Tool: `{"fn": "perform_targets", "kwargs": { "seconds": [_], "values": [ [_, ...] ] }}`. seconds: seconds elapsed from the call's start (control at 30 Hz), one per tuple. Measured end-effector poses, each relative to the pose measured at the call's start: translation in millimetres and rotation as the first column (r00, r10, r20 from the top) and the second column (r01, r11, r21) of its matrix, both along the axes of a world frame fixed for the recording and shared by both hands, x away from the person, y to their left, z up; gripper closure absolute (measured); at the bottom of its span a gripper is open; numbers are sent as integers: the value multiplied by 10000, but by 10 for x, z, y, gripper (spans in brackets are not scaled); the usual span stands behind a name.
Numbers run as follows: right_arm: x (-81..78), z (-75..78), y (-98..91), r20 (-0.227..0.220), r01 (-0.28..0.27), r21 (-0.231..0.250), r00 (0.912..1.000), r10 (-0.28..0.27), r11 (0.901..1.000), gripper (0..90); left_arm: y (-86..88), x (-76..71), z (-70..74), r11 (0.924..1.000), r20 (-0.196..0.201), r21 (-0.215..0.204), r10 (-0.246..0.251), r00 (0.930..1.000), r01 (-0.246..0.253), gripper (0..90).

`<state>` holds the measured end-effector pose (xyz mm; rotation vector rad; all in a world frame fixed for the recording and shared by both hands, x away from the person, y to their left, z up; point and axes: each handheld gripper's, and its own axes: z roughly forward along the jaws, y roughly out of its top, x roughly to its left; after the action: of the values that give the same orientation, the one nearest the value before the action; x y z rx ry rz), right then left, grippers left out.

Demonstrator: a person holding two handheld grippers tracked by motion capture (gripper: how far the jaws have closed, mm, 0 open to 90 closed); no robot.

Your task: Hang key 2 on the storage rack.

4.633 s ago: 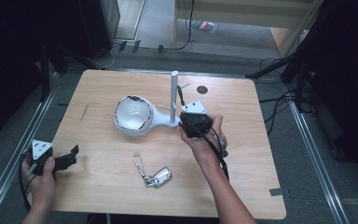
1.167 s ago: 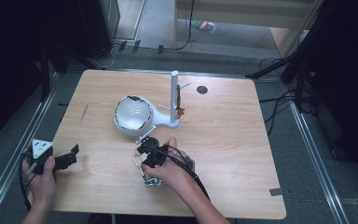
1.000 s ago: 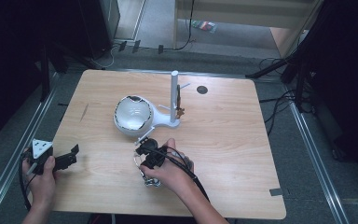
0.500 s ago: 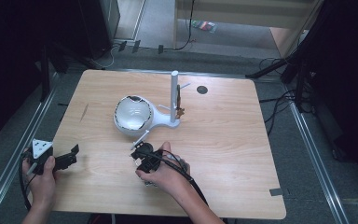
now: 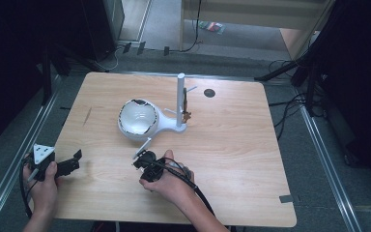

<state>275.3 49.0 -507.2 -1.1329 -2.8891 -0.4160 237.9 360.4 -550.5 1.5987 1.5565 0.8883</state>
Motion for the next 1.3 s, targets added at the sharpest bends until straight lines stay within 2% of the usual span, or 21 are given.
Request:
{"fn": "perform_targets", "kwargs": {
  "seconds": [0.13, 0.2, 0.33, 0.53, 0.67, 0.9, 1.03, 1.13, 1.3],
  "values": [
    [-22, -35, 21, 284, -103, -383, 9995, 114, 9992, 786, 0, 0, 0, 10000, 1, 7, -4, 10000, 4, 28],
    [-36, -36, 27, 473, -98, -409, 9988, 117, 9991, 820, 0, 0, 0, 10000, -2, 3, 3, 10000, -3, 28],
    [-52, -38, 3, 719, -50, -386, 9974, 77, 9992, 828, -1, 0, 0, 10000, 6, 4, 4, 10000, -4, 28],
    [-64, 23, -113, 1204, 201, 226, 9925, -227, 9995, 830, -3, 0, 0, 10000, 18, 11, 2, 10000, -2, 28],
    [-71, 88, -215, 1648, 402, 672, 9850, -508, 9969, 830, -6, -6, 0, 10000, 53, 17, 6, 10000, -6, 29],
    [-76, 187, -369, 2106, 565, 1278, 9741, -828, 9902, 830, -19, -24, 3, 9999, 161, 155, 44, 9999, -46, 31],
    [-78, 254, -445, 2302, 668, 1709, 9674, -1057, 9830, 830, -19, -46, 0, 9999, 501, 146, 49, 9987, -56, 30],
    [-72, 312, -494, 2443, 666, 1854, 9632, -1116, 9804, 831, -32, -44, 4, 9993, 458, 308, 183, 9988, -197, 30],
    [-75, 401, -578, 2692, 778, 2108, 9537, -1343, 9744, 830, -64, -66, -2, 9983, 740, 536, 172, 9971, -212, 32]
  ]
}}
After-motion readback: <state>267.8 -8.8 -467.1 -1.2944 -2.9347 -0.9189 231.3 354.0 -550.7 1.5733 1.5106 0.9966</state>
